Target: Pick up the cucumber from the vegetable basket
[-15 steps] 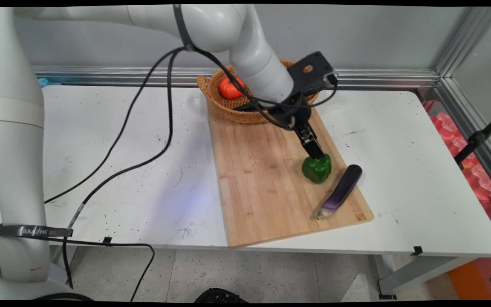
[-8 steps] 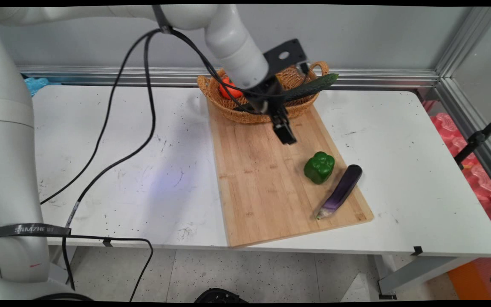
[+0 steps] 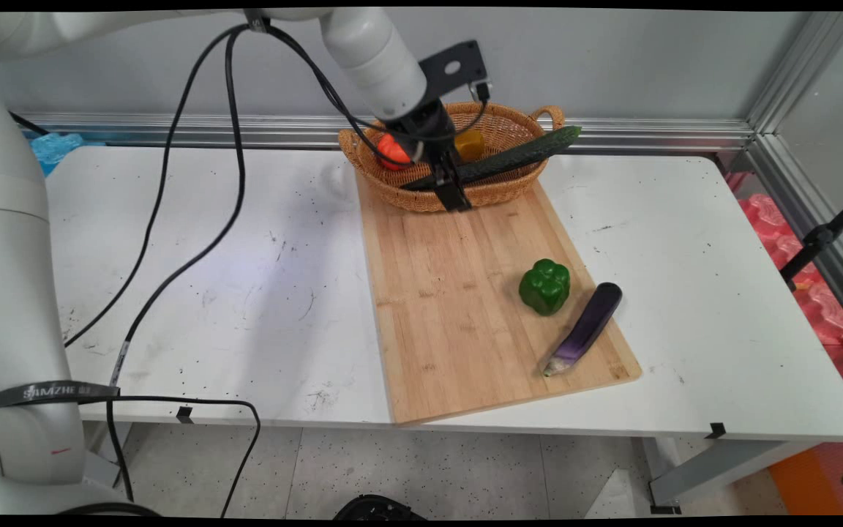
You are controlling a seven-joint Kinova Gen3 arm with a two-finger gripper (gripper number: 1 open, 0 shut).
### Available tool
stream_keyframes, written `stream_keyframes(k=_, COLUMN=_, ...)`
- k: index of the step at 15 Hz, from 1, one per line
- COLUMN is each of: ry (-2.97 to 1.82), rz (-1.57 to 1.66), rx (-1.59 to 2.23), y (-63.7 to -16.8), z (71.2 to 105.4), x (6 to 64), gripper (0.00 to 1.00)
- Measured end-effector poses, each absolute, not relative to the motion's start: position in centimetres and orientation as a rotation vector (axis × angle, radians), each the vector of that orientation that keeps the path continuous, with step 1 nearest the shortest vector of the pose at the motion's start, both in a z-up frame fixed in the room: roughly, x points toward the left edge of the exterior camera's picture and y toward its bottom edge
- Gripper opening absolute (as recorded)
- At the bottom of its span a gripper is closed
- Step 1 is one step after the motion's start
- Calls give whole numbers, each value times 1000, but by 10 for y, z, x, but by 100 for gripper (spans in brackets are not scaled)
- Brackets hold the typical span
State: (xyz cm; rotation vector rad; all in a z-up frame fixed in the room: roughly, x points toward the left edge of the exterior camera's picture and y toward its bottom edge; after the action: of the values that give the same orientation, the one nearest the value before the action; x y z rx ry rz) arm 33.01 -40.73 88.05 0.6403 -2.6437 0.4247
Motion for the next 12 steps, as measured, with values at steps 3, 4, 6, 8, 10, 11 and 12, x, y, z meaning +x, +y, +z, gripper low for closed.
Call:
stream_keyframes(k=3, ry=-2640, rz=486, rx=624, y=-430, z=885, x=343, gripper=100)
stream_keyframes(k=4, ry=-2637, rz=498, rx=620, y=-437, z=886, x=345, gripper=100)
stream_keyframes(k=6, ry=-2630, rz=522, rx=610, y=-451, z=888, x=350, gripper=100)
stream_keyframes(k=8, ry=-2622, rz=539, rx=601, y=-466, z=888, x=354, gripper=100)
stream_keyframes(k=10, ry=-2614, rz=548, rx=589, y=-480, z=887, x=356, gripper=100)
stream_keyframes(k=11, ry=-2609, rz=551, rx=583, y=-486, z=887, x=357, gripper=100)
stream_keyframes(k=12, ry=-2606, rz=550, rx=576, y=-492, z=885, x=358, gripper=100)
